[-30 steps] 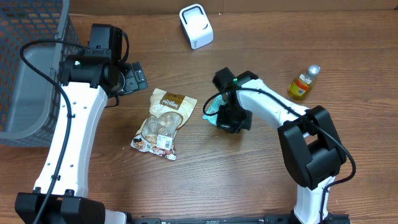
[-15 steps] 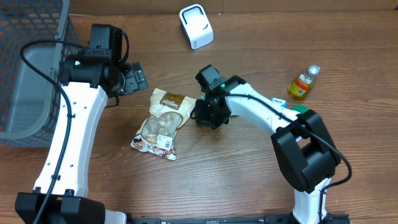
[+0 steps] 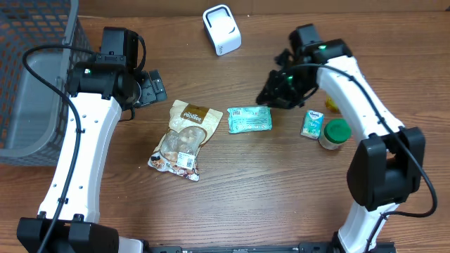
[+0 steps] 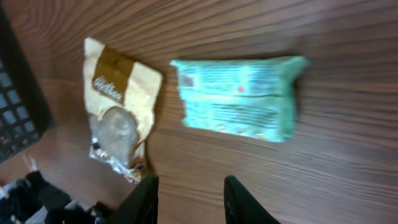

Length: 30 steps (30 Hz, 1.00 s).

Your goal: Scan the item barcode

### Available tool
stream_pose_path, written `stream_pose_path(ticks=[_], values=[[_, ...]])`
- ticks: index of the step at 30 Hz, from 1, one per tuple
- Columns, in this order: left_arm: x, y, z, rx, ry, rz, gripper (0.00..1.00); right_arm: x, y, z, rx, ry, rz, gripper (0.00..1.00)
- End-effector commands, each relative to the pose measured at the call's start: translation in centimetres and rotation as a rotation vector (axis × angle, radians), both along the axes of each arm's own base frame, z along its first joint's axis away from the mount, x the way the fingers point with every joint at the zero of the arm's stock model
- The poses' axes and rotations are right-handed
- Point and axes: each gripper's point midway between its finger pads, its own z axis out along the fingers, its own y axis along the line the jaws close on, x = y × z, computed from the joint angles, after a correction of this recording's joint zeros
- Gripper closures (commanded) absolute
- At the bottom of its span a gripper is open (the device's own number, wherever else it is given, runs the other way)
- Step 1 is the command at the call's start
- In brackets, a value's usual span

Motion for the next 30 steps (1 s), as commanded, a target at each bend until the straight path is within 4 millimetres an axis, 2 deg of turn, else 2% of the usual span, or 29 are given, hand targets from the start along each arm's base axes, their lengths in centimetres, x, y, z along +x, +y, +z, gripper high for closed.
stream_pose_path(ticks=[1, 2, 3, 7, 8, 9, 10, 12, 15, 19, 23, 27, 30], values=[[0.8, -0.1, 0.8, -0.006, -0.041, -0.008, 0.0, 1.0, -2.8, 0.2, -0.097, -0.052, -0.024, 0.67], [1.6, -0.2, 1.2, -0.013, -0.078, 0.0, 0.0, 1.0, -3.1, 0.1, -0.107, -0.053, -0.03, 0.63], [3.7, -0.6, 2.3, -0.033, -0.173, -0.006, 0.0, 1.2, -3.7, 0.0, -0.131, -0.059, -0.037, 0.59], [4.4, -1.9, 2.4, -0.102, -0.195, -0.033, 0.02, 1.4, -4.4, -0.2, -0.162, -0.061, -0.054, 0.35], [4.4, -2.8, 2.2, -0.144, -0.185, -0.057, 0.13, 1.4, -4.4, -0.2, -0.16, -0.059, -0.058, 0.33], [4.3, -3.6, 1.8, -0.177, -0.171, -0.078, 0.59, 1.4, -4.4, -0.2, -0.157, -0.06, -0.057, 0.32], [4.2, -4.7, 1.4, -0.217, -0.151, -0.105, 0.96, 1.6, -4.4, -0.2, -0.157, -0.065, -0.057, 0.32], [3.5, -7.3, 0.0, -0.299, -0.094, -0.166, 0.96, 1.9, -4.3, -0.1, -0.154, -0.081, -0.059, 0.33], [3.0, -10.9, -3.0, -0.344, -0.002, -0.244, 0.96, 2.2, -4.4, 0.0, -0.151, -0.092, -0.063, 0.46], [2.2, -16.0, -7.3, -0.362, 0.111, -0.422, 0.96, 1.9, -5.1, -0.2, -0.157, -0.073, -0.067, 0.46], [2.0, -19.1, -11.8, -0.346, 0.183, -0.522, 0.96, 1.4, -5.5, -0.7, -0.136, -0.062, -0.028, 0.46], [2.3, -21.2, -13.8, -0.402, 0.192, -0.591, 0.96, 0.5, -5.4, -1.8, -0.118, -0.044, 0.009, 0.45], [3.0, -23.0, -14.4, -0.481, 0.167, -0.626, 0.96, 0.5, -5.4, -3.2, -0.114, -0.05, 0.007, 0.45]])
